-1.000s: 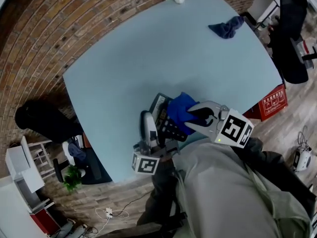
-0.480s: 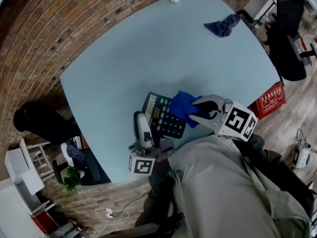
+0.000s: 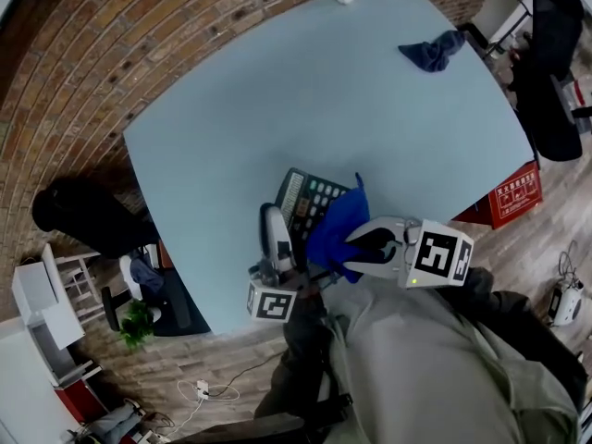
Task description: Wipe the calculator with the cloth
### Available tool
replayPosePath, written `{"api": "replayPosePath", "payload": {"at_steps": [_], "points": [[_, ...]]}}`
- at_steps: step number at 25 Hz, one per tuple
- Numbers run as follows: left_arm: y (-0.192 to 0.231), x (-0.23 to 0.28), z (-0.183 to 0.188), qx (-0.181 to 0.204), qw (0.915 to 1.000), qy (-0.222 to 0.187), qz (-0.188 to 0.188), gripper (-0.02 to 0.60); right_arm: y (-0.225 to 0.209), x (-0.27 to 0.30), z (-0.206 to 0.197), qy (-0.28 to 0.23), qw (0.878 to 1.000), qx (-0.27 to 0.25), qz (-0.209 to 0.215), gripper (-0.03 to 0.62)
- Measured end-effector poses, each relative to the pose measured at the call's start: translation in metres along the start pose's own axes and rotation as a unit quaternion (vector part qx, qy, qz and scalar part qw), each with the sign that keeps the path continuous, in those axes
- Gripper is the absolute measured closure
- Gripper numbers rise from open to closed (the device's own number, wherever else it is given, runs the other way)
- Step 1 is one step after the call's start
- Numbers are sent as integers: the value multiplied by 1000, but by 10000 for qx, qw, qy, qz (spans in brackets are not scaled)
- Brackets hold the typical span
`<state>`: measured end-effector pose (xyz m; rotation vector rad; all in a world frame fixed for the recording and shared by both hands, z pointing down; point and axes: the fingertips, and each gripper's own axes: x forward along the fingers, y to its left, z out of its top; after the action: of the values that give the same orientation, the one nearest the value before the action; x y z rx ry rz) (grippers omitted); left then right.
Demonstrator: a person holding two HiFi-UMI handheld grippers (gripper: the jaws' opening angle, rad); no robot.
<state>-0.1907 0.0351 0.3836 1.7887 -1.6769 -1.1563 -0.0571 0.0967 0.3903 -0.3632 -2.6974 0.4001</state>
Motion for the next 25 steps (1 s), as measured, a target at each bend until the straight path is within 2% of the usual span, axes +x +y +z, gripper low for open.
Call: {"api": "replayPosePath", "payload": {"at_steps": [5, 7, 9, 14, 16, 18, 23, 25], "points": [[1, -3, 8, -9, 9999, -106, 42, 540, -68, -38, -11, 15, 9938, 418, -1031, 503], [4, -2, 9, -57, 9999, -135, 76, 540, -75, -44, -12, 22, 9924, 447, -1150, 503], [8, -2, 9, -107, 9997, -182, 122, 540, -62, -38, -10, 15, 9947, 417, -937, 502], [3, 4, 12, -537, 9977, -407, -78, 542, 9, -7, -5, 190, 9995, 50, 238, 503], [2, 4, 15, -610, 9970, -470, -107, 543, 15, -4, -3, 52, 9990, 2, 442, 502], [2, 3, 20, -649, 9964, -535, -103, 541, -3, -13, 0, -183, 9995, 145, 229, 502], [5, 2, 26, -967, 9928, -688, -141, 540, -79, -59, -4, -403, 9930, 474, -1005, 503], [7, 3, 24, -1053, 9917, -721, -124, 541, -79, -60, -3, -411, 9928, 436, -1041, 503]]}}
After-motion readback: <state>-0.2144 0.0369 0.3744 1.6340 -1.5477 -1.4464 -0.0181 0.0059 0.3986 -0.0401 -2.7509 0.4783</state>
